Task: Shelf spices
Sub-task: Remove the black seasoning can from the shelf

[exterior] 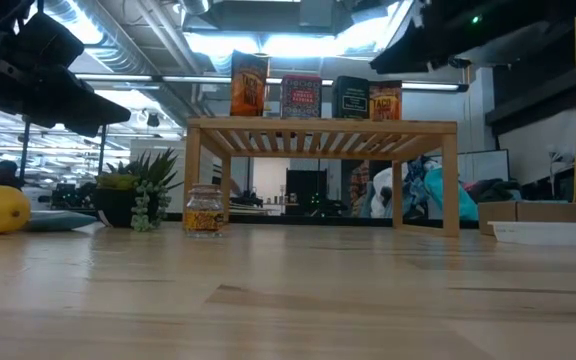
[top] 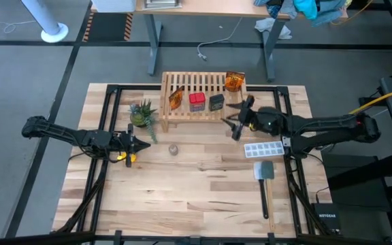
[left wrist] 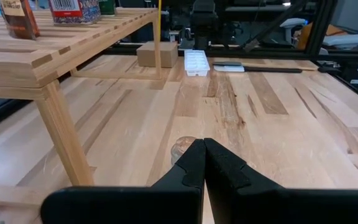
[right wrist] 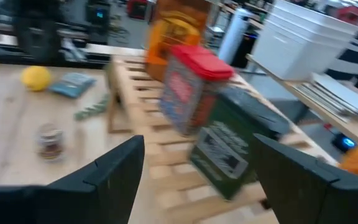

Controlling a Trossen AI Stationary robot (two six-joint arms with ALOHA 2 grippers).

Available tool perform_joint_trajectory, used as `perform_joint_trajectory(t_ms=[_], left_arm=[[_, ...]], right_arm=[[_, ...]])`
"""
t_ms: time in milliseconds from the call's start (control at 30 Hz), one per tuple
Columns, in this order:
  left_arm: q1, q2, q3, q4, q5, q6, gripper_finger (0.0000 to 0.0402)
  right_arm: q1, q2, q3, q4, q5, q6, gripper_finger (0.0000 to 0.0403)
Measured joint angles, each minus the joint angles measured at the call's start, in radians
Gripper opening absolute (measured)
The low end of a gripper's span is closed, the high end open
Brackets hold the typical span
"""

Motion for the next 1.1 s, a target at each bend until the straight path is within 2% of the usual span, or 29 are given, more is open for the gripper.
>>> perform_joint_trajectory(t_ms=[133,333,433,533,733,1100], left_arm=[[0.0,0.0,0.0,0.0,0.0,-0.012,0.0],[0.0,0.0,0.0,0.0,0.0,-0.023,0.0],[0.0,0.0,0.0,0.0,0.0,-0.032,0.0],[0.0,0.0,0.0,0.0,0.0,-0.047,0.0],[0.0,0.0,0.0,0.0,0.0,-0.039,0.0],[0.0,0.0,0.0,0.0,0.0,-0.05,0.0]], right_arm=[[-0.072,0.0,0.0,-0.007,-0.031,-0.005,0.0296],[-0.2,0.004,0.0,-0.007,-0.209,-0.007,0.0296],[-0.255,0.005,0.0,-0.006,-0.265,-0.008,0.0296],[-0.3,0.005,0.0,-0.001,-0.297,-0.014,0.0296],[-0.367,0.034,0.0,0.052,-0.476,-0.015,0.0296],[-0.387,0.224,0.0,0.206,-0.51,-0.042,0.0296]])
